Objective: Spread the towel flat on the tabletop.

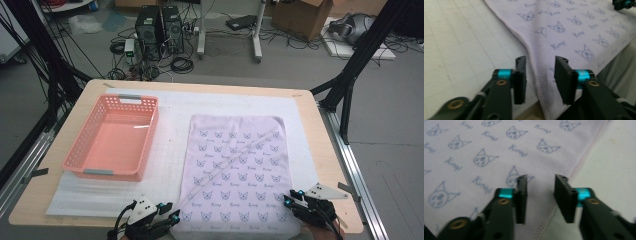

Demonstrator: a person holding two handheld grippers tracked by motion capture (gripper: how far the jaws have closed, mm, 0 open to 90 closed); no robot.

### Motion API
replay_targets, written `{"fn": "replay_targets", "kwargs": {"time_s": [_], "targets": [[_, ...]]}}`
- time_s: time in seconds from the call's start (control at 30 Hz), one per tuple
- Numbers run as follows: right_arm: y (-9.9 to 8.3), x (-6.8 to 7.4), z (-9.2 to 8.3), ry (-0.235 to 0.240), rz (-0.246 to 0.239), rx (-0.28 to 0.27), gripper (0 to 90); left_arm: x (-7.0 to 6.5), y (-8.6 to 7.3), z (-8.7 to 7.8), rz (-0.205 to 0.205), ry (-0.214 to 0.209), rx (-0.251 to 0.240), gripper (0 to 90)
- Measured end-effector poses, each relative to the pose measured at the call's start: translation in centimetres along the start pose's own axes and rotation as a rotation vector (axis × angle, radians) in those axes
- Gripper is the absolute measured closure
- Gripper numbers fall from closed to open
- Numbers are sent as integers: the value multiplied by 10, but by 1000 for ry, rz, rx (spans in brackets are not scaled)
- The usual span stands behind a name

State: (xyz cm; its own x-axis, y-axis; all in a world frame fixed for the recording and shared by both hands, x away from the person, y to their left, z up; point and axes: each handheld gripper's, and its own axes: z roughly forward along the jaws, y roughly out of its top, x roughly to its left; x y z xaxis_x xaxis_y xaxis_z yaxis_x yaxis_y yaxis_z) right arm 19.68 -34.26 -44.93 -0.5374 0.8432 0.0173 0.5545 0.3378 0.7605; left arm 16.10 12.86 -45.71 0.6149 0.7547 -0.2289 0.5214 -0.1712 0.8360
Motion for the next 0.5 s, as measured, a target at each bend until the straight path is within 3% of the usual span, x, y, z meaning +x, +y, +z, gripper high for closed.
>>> {"fn": "replay_targets", "kwargs": {"time_s": [0.03, 0.23, 0.3, 0.4, 0.5], "targets": [[1, 1, -2, 13, -15, 14, 886, 1, 0, 1, 1, 2, -5, 552], [-8, -7, -22, -33, -47, 69, 891, 4, 8, 8, -12, -4, -35, 493], [-15, -11, -31, -37, -31, 74, 888, 5, 9, 11, -16, -7, -36, 493], [-21, -15, -36, -13, -4, 40, 728, 3, 11, 19, -16, -21, -14, 510], [-20, -17, -37, -26, 23, 4, 670, -3, 11, 28, -3, -49, 23, 578]]}}
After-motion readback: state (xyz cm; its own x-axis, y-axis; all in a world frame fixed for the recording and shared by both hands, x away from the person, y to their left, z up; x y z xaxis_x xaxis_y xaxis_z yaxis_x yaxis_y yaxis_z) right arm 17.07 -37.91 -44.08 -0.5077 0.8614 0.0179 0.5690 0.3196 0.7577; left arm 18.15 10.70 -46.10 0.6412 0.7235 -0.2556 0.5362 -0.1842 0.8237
